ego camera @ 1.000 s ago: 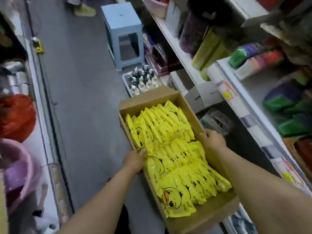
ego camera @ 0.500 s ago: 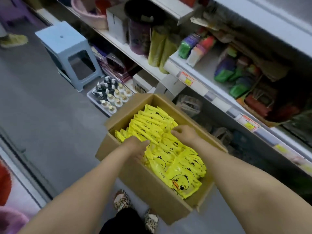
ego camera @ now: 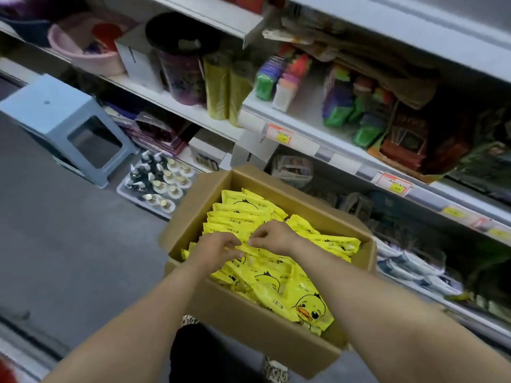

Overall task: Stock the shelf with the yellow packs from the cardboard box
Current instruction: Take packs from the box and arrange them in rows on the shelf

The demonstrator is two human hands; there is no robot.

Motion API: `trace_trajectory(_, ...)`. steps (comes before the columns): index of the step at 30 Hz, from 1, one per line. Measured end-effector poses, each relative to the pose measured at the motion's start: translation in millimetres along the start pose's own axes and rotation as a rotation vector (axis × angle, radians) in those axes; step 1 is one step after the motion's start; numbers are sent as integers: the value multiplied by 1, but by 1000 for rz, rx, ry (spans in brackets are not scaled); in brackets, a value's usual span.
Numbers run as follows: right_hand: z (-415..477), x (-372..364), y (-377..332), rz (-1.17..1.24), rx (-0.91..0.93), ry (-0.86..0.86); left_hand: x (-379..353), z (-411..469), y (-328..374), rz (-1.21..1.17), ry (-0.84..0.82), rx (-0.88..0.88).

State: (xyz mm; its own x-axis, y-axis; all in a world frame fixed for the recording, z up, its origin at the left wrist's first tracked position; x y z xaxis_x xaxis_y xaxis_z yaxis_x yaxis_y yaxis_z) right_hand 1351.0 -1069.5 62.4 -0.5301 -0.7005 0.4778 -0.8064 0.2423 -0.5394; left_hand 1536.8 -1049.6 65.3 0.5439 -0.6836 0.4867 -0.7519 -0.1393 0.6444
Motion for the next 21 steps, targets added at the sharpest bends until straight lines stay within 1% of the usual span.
trace_trajectory(2, 15, -11, -4, 20, -33, -33, 6, 12, -12, 41, -68, -26)
trace_trajectory(4, 27, -20, -8, 17, -89, -71, 14, 19, -22, 31, -128, -57)
trace_trajectory(8, 38, -24, -15, -4, -183, -123, 32, 28, -33, -48, -228, -107)
trace_trajectory(11, 35, -26, -16, 32, -258, -130, 40, 37, -36, -170, -298, -87)
trace_trajectory(14, 33, -31, -17, 77, -306, -98, 47, 42, -38, -230, -347, -81)
trace_trajectory(16, 35, -37, -19, 59, -318, -59, 50, 44, -43, -240, -359, -87)
trace_trajectory(21, 39, -51, -25, 6, -362, 130, 60, 39, -51, -271, -326, -59)
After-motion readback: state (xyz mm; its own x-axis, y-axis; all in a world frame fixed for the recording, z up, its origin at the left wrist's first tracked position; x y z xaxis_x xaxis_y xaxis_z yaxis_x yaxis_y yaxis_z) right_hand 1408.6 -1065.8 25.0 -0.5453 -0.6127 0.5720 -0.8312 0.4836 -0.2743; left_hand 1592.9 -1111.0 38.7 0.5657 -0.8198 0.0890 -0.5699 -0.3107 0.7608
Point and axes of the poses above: each hand's wrist, its own z-axis towards the middle knuckle, its own x-axis out of the back of the hand, y = z × x, the point moved 3 cm from there along z, towards the middle knuckle, and after that the axes turned 8 degrees about -y, right-handed, at the moved point
